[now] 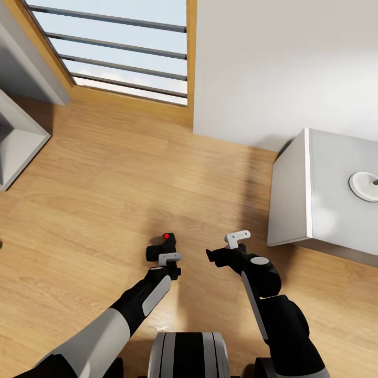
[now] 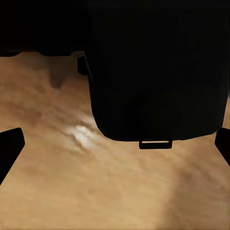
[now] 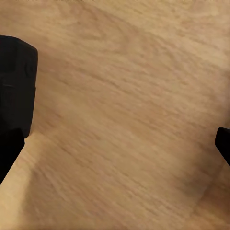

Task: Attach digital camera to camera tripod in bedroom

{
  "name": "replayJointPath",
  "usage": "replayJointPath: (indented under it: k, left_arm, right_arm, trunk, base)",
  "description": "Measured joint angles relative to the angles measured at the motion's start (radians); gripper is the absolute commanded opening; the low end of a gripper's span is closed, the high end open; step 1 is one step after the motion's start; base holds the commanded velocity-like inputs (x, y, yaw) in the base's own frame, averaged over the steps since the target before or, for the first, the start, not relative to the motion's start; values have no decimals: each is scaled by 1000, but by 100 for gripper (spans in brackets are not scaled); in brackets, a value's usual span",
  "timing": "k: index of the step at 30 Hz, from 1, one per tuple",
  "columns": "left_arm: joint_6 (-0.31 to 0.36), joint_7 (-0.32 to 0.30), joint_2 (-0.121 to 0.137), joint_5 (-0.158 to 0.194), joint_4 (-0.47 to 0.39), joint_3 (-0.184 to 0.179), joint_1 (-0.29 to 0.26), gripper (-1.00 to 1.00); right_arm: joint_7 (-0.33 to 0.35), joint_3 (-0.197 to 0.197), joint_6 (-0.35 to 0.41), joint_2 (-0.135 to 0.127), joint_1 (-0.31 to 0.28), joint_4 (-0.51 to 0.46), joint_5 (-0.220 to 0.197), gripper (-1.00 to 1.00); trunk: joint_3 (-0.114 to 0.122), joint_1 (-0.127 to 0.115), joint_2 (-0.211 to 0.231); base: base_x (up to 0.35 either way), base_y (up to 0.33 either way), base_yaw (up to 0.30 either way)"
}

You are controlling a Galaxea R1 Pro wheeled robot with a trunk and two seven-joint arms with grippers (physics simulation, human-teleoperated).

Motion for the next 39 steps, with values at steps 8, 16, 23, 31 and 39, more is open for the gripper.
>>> replayJointPath:
  k: [8, 16, 23, 31, 39]
  left_arm:
    - [-1, -7, -2, 0, 0, 0, 0, 100]
    - [-4, -13, -4, 1, 0, 0, -1, 100]
    - [-14, -23, -6, 1, 0, 0, -1, 100]
    - [-26, -27, -4, 1, 0, 2, -1, 100]
    - [-49, -28, -1, 4, 4, 5, -1, 100]
  right_arm:
    - [0, 0, 0, 0, 0, 0, 0, 100]
    - [0, 0, 0, 0, 0, 0, 0, 100]
    - [0, 0, 0, 0, 0, 0, 1, 100]
    - [0, 0, 0, 0, 1, 0, 1, 100]
    - [0, 1, 0, 0, 1, 0, 1, 100]
  trunk:
    - [0, 0, 0]
    - [0, 0, 0]
    - [0, 0, 0]
    - [0, 0, 0]
    - [0, 0, 0]
  base:
    - [0, 0, 0]
    - [0, 0, 0]
    - [0, 0, 0]
    - [0, 0, 0]
    - [0, 0, 0]
